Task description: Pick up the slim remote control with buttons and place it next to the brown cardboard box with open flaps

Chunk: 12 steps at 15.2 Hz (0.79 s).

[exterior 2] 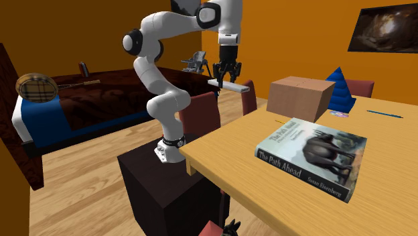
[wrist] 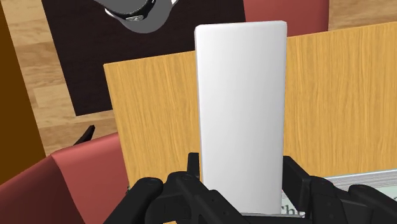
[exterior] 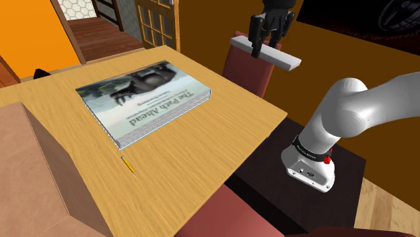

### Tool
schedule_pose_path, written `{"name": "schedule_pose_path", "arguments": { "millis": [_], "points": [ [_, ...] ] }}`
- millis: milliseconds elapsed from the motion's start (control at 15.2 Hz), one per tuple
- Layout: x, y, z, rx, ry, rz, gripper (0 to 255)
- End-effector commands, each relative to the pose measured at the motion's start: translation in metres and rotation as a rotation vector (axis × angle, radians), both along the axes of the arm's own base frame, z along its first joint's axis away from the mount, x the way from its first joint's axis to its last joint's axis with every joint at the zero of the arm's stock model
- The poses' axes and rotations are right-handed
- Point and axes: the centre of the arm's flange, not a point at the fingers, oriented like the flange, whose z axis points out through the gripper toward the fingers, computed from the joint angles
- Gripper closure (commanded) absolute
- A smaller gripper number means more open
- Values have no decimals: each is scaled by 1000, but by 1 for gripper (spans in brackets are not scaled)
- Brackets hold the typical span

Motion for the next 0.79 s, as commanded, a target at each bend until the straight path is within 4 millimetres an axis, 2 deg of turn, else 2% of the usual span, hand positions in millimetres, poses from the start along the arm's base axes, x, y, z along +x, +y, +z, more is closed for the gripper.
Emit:
{"name": "schedule_pose_path", "arguments": {
  "millis": [0,726],
  "points": [
    [-1,23,2,1,0,0,255],
    [-12,168,3,1,0,0,255]
  ]
}}
